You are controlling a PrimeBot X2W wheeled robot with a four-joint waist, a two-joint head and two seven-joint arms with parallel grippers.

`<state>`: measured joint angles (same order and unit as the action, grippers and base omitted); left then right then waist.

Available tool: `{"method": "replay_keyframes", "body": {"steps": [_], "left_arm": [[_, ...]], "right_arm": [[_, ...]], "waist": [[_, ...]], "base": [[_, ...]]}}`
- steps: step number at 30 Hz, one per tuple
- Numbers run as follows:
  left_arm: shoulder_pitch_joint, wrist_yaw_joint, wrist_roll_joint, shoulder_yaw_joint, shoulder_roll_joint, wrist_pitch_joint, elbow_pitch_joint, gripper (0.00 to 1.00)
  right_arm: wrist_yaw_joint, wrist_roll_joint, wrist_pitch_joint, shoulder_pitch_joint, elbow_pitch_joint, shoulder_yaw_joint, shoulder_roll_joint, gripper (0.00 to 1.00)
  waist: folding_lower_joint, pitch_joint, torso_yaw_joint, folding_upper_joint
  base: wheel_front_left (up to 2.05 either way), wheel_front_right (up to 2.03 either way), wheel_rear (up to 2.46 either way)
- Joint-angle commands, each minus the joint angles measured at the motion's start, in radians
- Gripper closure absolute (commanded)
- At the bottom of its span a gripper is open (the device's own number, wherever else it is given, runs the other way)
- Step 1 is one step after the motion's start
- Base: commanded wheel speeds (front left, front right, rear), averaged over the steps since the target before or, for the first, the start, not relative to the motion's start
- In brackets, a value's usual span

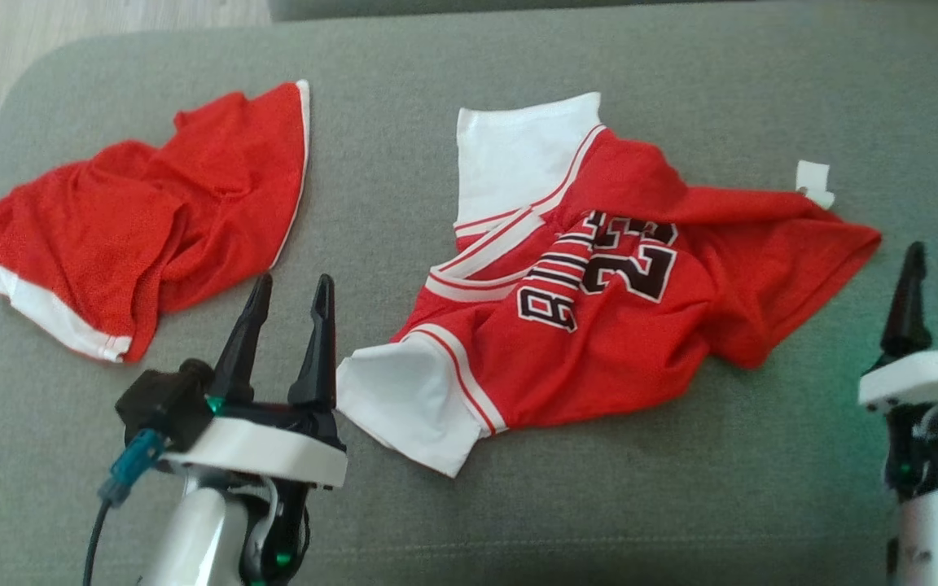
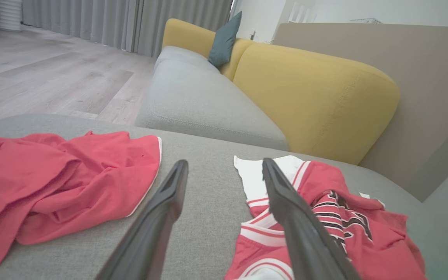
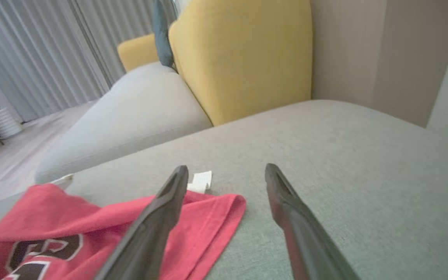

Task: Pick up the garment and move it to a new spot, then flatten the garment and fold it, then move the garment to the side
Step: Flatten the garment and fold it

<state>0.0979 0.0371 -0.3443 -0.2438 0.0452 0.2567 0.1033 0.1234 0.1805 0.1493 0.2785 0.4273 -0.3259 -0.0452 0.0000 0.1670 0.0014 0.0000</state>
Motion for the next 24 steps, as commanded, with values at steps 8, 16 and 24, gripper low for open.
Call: {"method": "replay_keyframes", "body": {"steps": [8, 16, 24], "left_arm": [[0.072, 0.017, 0.022, 0.038, 0.005, 0.005, -0.018, 0.0], [0.091, 0.031, 0.032, 0.053, 0.005, 0.005, -0.016, 0.0], [0.106, 0.036, 0.032, 0.057, 0.005, 0.005, -0.017, 0.0]], "right_arm": [[0.007, -0.042, -0.05, 0.21, 0.199, -0.114, -0.005, 0.0], [0.007, -0.082, -0.018, 0.333, 0.371, -0.18, -0.005, 0.0], [0.007, -0.115, 0.006, 0.391, 0.475, -0.207, -0.005, 1.0]], "waist": [[0.0, 0.092, 0.041, 0.0], [0.0, 0.143, 0.052, 0.0], [0.0, 0.166, 0.056, 0.0]], "base": [[0.0, 0.0, 0.0], [0.0, 0.0, 0.0], [0.0, 0.0, 0.0]]}}
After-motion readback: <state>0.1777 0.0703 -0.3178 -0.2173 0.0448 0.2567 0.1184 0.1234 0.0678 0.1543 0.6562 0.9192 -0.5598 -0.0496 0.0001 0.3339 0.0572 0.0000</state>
